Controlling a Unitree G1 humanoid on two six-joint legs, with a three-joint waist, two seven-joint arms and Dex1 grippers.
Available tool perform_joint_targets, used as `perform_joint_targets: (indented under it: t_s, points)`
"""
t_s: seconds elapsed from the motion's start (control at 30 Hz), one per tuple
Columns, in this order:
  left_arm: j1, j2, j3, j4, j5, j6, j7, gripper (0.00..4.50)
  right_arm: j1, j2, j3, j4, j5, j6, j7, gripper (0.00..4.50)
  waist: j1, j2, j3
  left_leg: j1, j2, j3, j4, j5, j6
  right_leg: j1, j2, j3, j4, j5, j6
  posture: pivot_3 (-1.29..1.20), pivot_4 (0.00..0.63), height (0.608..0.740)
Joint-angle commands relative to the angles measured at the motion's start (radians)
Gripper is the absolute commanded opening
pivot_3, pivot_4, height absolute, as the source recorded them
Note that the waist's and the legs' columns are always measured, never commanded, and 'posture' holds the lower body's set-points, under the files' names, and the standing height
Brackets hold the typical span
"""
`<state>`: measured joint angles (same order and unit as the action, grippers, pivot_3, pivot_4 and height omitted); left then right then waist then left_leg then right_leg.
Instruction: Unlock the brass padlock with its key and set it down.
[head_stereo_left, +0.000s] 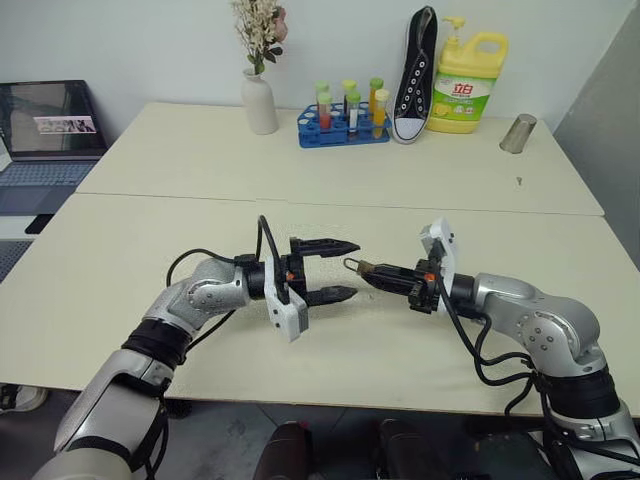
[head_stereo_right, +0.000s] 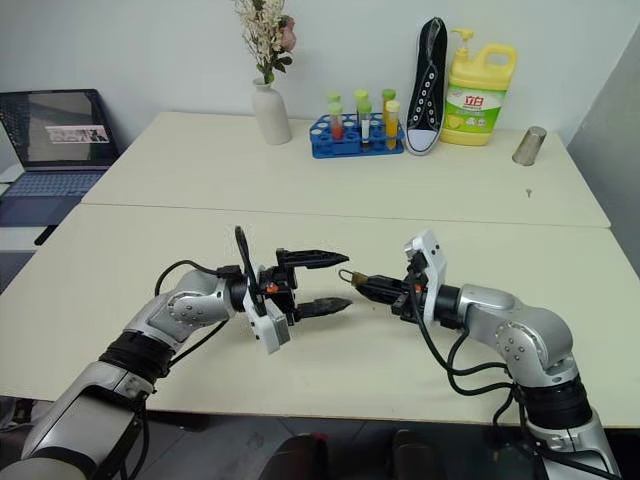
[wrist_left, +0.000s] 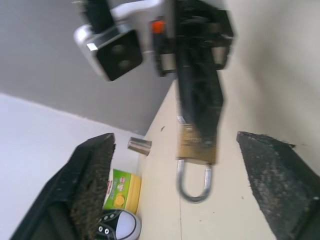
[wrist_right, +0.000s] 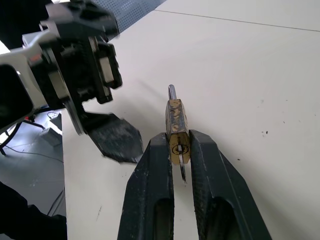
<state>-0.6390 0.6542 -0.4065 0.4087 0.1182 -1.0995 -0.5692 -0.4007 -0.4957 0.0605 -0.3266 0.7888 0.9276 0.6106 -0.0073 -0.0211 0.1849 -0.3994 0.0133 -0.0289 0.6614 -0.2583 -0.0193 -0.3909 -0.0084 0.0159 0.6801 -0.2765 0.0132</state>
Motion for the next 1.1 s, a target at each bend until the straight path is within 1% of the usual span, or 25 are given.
perform_joint_targets:
  t_s: [0.03,0.2,0.27,0.33,0.43,0.53,0.67,0.8,0.93,1.1]
  points:
    - [-0.005,0.002,0.042,-0.104,-0.148,0.104,-0.038,2.96,0.005,-0.013,-0.024,-0.021,-0.010,-0.028,0.025,0.12,0.000,0.000,0.000,0.000,0.000,0.000,0.000,0.000,0.000,0.000,0.000,0.000,0.000,0.000,0.000,0.00,0.150,0.740]
    - [-0.001,-0.041,0.100,-0.179,-0.287,0.329,-0.076,1.22,0.008,-0.032,-0.017,-0.051,-0.033,-0.051,0.051,0.12,0.000,0.000,0.000,0.000,0.000,0.000,0.000,0.000,0.000,0.000,0.000,0.000,0.000,0.000,0.000,0.00,0.150,0.740]
    - [-0.020,-0.067,0.127,-0.150,-0.344,0.465,-0.107,0.54,0.006,-0.048,-0.006,-0.078,-0.044,-0.070,0.074,0.12,-0.001,0.000,0.000,0.000,0.000,0.000,0.000,0.000,0.000,0.000,0.002,0.000,0.000,0.000,0.000,0.00,0.150,0.740]
    - [-0.033,-0.090,0.152,-0.127,-0.367,0.552,-0.128,0.01,0.002,-0.056,0.000,-0.091,-0.054,-0.084,0.091,0.12,-0.001,0.000,0.000,0.000,0.000,0.000,0.000,0.000,0.000,0.000,0.005,0.000,0.000,0.000,0.000,0.00,0.150,0.740]
    - [-0.036,-0.117,0.159,-0.104,-0.400,0.667,-0.207,0.00,0.004,-0.055,-0.005,-0.108,-0.056,-0.093,0.101,0.12,-0.001,0.000,0.000,0.000,0.000,0.000,0.000,0.000,0.000,0.000,0.005,-0.001,0.000,-0.001,0.002,0.00,0.150,0.740]
    - [-0.013,-0.137,0.138,-0.121,-0.440,0.782,-0.325,0.00,0.006,-0.044,-0.013,-0.130,-0.046,-0.094,0.098,0.12,-0.001,0.000,0.000,0.000,0.000,0.000,0.000,0.000,0.000,0.000,0.006,0.000,0.000,0.000,0.001,0.00,0.150,0.740]
    - [0.017,-0.157,0.151,-0.153,-0.468,0.904,-0.405,0.00,0.010,-0.042,-0.017,-0.141,-0.046,-0.093,0.098,0.12,-0.001,0.000,0.000,0.000,0.000,0.000,0.000,0.000,0.000,0.000,0.006,0.000,0.000,0.000,0.000,0.00,0.150,0.740]
    - [0.087,-0.136,0.130,-0.293,-0.543,1.109,-0.526,0.00,0.015,-0.036,-0.032,-0.139,-0.043,-0.096,0.089,0.12,-0.003,0.000,0.000,0.000,0.000,0.000,0.000,0.000,0.000,0.000,0.005,0.001,0.000,0.000,0.000,0.00,0.150,0.740]
    - [0.105,-0.136,0.165,-0.359,-0.572,1.219,-0.552,0.00,0.012,-0.036,-0.031,-0.127,-0.052,-0.104,0.095,0.12,-0.003,0.000,0.000,0.000,0.000,-0.001,0.000,0.000,0.000,0.000,0.005,0.001,0.000,-0.001,0.000,0.00,0.150,0.740]
    - [0.117,-0.135,0.196,-0.425,-0.582,1.283,-0.552,0.00,0.012,-0.046,-0.020,-0.105,-0.070,-0.121,0.110,0.12,-0.003,0.000,0.000,0.000,0.000,-0.001,0.000,0.000,0.000,0.000,0.005,0.001,0.000,-0.001,0.002,0.00,0.150,0.740]
